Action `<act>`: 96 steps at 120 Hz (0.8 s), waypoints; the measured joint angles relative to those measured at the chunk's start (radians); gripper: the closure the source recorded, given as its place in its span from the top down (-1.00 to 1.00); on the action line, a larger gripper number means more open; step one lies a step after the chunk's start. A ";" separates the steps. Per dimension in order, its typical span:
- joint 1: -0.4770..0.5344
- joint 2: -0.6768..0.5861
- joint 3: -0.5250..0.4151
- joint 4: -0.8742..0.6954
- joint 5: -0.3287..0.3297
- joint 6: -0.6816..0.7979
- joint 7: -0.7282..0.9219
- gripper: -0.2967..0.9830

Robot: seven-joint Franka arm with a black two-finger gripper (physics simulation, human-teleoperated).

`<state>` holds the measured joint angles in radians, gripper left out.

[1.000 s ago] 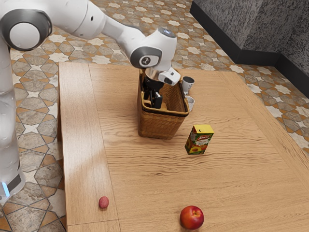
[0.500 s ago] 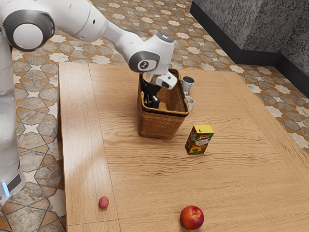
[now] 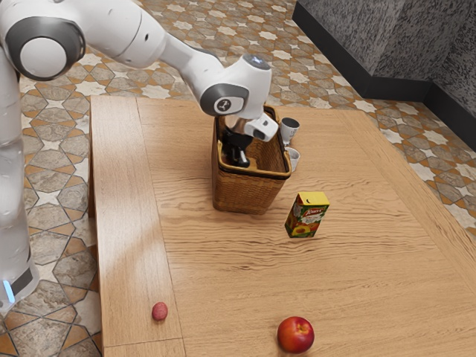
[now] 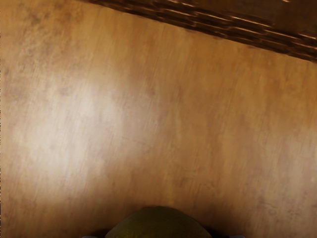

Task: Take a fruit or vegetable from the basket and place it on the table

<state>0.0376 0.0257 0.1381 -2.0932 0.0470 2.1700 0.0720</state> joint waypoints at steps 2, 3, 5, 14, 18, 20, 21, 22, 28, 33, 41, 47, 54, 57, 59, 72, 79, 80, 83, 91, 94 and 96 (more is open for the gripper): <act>-0.001 0.000 0.000 0.000 0.001 0.002 -0.001 -0.08; -0.001 0.000 0.000 0.000 0.001 0.002 -0.001 -0.08; -0.001 -0.001 0.000 0.000 0.002 0.004 -0.002 -0.08; -0.001 -0.003 0.001 0.000 0.004 0.011 -0.004 -0.08; -0.001 -0.004 0.001 0.000 0.006 0.013 -0.006 -0.08; -0.001 -0.005 0.001 0.000 0.006 0.014 -0.006 -0.08; -0.001 -0.005 0.001 0.000 0.006 0.015 -0.006 -0.09; -0.001 -0.006 0.002 0.000 0.006 0.015 -0.007 -0.09; -0.001 -0.012 0.003 0.001 0.007 0.018 -0.008 -0.09; -0.001 -0.022 0.004 0.002 0.008 0.019 -0.010 -0.10; 0.002 -0.039 0.002 0.003 0.008 0.021 -0.012 -0.09; 0.004 -0.049 0.002 0.005 0.008 0.022 -0.013 -0.09; 0.005 -0.059 0.003 0.012 0.013 0.023 -0.015 -0.10; 0.006 -0.062 0.003 0.019 0.017 0.023 -0.015 -0.10; 0.006 -0.064 0.003 0.025 0.020 0.023 -0.015 -0.10; 0.007 -0.078 0.001 0.072 0.036 0.016 -0.016 -0.12; -0.001 -0.087 -0.001 0.119 0.051 0.002 -0.017 -0.14; -0.003 -0.088 -0.002 0.126 0.053 -0.001 -0.017 -0.14; -0.009 -0.091 -0.003 0.151 0.060 -0.009 -0.017 -0.16; -0.030 -0.104 -0.014 0.237 0.086 -0.037 -0.017 -0.16; -0.032 -0.105 -0.029 0.277 0.103 -0.047 -0.017 -0.17; -0.036 -0.105 -0.041 0.304 0.113 -0.053 -0.017 -0.18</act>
<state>0.0020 -0.0791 0.0971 -1.7895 0.1600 2.1169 0.0549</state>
